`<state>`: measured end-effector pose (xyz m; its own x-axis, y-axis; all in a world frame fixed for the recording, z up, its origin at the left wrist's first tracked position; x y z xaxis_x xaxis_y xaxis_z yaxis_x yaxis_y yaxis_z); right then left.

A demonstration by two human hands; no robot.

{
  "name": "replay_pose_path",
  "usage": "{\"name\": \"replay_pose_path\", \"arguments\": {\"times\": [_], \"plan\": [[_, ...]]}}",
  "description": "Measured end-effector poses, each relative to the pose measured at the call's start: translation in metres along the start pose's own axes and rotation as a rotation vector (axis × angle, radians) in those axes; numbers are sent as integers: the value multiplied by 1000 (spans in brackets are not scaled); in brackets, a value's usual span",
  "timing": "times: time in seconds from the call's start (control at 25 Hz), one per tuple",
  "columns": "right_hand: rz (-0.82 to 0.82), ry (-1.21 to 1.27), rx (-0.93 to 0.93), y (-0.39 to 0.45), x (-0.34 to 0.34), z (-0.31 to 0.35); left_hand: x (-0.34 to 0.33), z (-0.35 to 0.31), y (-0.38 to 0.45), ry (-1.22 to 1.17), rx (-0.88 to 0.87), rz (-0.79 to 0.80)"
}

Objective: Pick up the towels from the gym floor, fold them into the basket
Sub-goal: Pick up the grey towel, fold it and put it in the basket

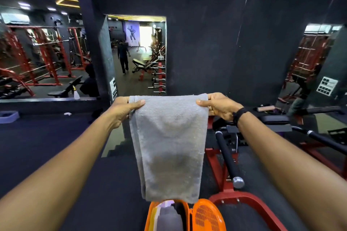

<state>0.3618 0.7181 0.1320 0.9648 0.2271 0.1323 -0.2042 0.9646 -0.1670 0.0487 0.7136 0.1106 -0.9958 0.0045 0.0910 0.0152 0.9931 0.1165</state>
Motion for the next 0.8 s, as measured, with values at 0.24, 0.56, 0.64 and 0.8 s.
{"name": "replay_pose_path", "arguments": {"times": [0.24,0.56,0.64,0.8], "plan": [[-19,18,99,-5,4,9,3,-9,0,13,-100,-104],[-234,-37,271,7,10,0,7,-6,6,153,-286,-228],[-224,-94,293,6,9,-1,7,-4,6,171,-294,-287],[-282,-78,262,8,13,-13,12,4,8,216,-213,-274]]}}
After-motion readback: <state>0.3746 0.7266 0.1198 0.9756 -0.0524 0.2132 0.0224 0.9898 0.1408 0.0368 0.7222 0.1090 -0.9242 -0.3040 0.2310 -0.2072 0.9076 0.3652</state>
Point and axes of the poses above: each hand's wrist, its own y-axis towards the middle knuckle, its own x-axis out of the back of the hand, z = x × y, the point moved 2 cm from there along y, towards the middle knuckle, and after that the axes turned 5 degrees about -x, right-handed, at the moved point
